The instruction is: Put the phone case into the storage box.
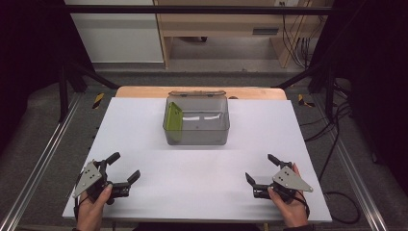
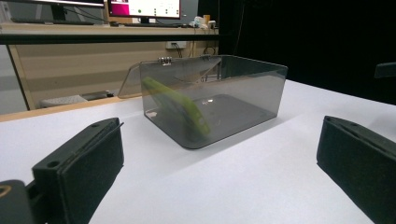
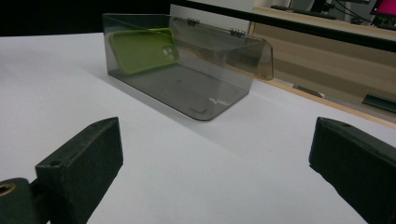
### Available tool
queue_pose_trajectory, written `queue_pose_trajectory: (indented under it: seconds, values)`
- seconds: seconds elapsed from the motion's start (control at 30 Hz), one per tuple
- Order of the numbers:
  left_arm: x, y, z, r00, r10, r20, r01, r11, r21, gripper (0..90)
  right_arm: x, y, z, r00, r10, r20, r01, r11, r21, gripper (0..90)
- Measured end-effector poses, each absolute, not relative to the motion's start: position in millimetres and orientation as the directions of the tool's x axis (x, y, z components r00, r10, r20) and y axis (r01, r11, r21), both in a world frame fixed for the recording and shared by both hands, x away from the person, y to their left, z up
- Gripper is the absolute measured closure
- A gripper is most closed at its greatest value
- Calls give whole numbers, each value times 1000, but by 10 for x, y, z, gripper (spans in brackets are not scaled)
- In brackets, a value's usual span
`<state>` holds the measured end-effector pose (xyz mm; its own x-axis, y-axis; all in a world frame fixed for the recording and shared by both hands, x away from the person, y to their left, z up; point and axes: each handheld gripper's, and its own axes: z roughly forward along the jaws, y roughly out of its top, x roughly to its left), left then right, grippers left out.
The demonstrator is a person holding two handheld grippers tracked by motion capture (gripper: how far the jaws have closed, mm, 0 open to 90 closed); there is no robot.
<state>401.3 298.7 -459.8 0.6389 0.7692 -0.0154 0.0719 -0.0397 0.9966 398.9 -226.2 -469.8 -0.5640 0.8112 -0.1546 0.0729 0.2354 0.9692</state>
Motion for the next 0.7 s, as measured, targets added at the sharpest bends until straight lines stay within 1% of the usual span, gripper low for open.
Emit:
queue_pose_trajectory:
  seconds: [0.17, 0.4, 0.57, 0.63, 0.7]
  values:
    - [4020, 2966, -4620, 635, 772, 4, 77, -69, 995, 5, 3988, -2247, -4695, -566, 811, -150, 72, 230, 971, 31]
    - [4031, 2934, -4648, 632, 775, -2, 95, -75, 993, 6, 3993, -2203, -4691, -572, 807, -146, 70, 226, 972, 31]
    - [4045, 2919, -4669, 632, 775, -9, 109, -78, 991, 8, 4009, -2188, -4681, -579, 808, -112, 72, 188, 980, 29]
    - [4051, 2902, -4670, 631, 775, -23, 112, -61, 992, 9, 4018, -2180, -4681, -580, 808, -101, 74, 175, 982, 29]
    - [4050, 2883, -4661, 632, 775, -16, 106, -67, 992, 11, 4017, -2151, -4677, -584, 804, -111, 69, 185, 980, 30]
